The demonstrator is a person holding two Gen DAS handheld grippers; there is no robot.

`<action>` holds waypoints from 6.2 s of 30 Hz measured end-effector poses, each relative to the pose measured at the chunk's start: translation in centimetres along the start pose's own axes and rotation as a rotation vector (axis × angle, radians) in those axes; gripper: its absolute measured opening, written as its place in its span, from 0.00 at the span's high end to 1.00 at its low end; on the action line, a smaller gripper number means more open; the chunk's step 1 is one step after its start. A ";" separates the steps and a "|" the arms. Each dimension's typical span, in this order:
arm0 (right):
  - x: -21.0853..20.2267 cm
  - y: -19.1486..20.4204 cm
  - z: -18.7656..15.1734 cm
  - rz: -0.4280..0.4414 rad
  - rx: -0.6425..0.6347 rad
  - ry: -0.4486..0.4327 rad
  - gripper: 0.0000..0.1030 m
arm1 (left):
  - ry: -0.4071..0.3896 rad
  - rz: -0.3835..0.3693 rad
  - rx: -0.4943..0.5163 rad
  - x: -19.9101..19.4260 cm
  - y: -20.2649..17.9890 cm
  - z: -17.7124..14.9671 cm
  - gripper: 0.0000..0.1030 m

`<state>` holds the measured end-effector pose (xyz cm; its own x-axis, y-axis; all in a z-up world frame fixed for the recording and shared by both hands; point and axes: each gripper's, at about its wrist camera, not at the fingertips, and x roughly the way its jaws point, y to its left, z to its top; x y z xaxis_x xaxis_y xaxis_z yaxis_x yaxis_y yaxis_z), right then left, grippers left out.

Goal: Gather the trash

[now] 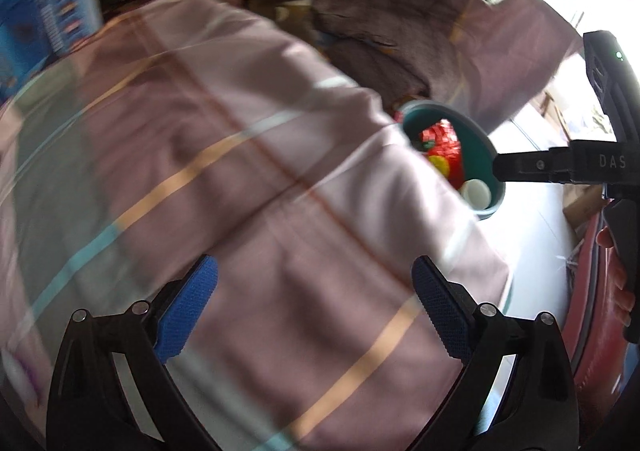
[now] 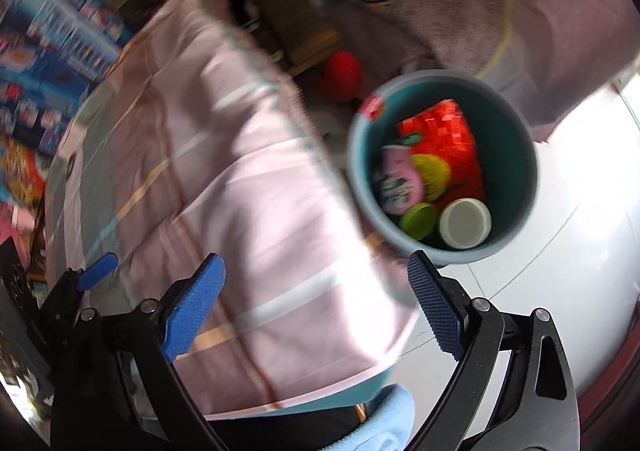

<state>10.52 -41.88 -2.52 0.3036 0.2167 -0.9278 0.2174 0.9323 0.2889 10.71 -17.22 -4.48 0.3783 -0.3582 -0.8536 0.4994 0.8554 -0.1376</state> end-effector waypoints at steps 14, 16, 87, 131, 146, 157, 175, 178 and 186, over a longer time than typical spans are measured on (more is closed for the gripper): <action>5.2 17.5 -6.0 0.066 -0.304 0.133 0.14 | -0.062 0.171 -0.235 -8.7 15.9 -11.1 0.05; 5.8 19.7 -6.7 0.075 -0.345 0.152 0.14 | -0.079 0.187 -0.264 -10.1 17.4 -12.4 0.05; 5.4 10.9 1.5 0.125 -0.185 0.010 0.95 | -0.047 0.189 -0.170 -3.2 12.5 -1.6 0.95; 1.4 -20.3 7.1 -0.008 0.282 -0.108 0.95 | 0.194 -0.143 0.304 17.7 -19.3 11.8 0.89; 2.4 -18.4 7.5 -0.001 0.240 -0.072 0.80 | 0.111 -0.078 0.246 14.4 -16.5 11.6 0.06; 0.3 -15.9 6.6 -0.040 0.190 -0.104 0.24 | 0.080 -0.064 0.202 11.6 -15.0 10.7 0.06; -6.4 -11.9 0.4 -0.124 0.110 -0.192 0.07 | -0.032 -0.031 0.141 2.7 -13.6 7.4 0.04; -7.5 -11.3 -0.7 -0.137 0.089 -0.210 0.07 | -0.052 -0.016 0.135 1.2 -13.6 6.6 0.04; -9.7 -9.1 -3.1 -0.192 0.027 -0.247 0.07 | -0.095 -0.002 0.113 -1.8 -13.1 4.8 0.04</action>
<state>2.71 -51.54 3.17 0.4700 -0.0424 -0.8816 0.3161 0.9407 0.1233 7.28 -29.59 1.26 0.4464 -0.3980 -0.8015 0.5828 0.8090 -0.0771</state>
